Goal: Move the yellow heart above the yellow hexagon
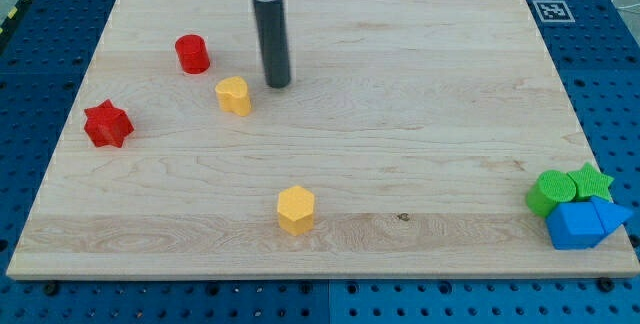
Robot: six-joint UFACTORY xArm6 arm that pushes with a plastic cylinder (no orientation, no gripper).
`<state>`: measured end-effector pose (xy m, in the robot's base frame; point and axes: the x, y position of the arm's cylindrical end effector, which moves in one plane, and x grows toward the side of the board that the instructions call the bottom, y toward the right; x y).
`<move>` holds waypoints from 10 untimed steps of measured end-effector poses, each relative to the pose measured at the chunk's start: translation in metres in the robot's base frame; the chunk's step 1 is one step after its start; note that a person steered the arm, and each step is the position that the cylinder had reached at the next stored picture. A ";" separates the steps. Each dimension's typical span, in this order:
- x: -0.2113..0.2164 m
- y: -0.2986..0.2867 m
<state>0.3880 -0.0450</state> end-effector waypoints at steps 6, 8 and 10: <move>0.046 -0.038; 0.051 -0.068; 0.051 -0.116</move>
<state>0.4394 -0.1606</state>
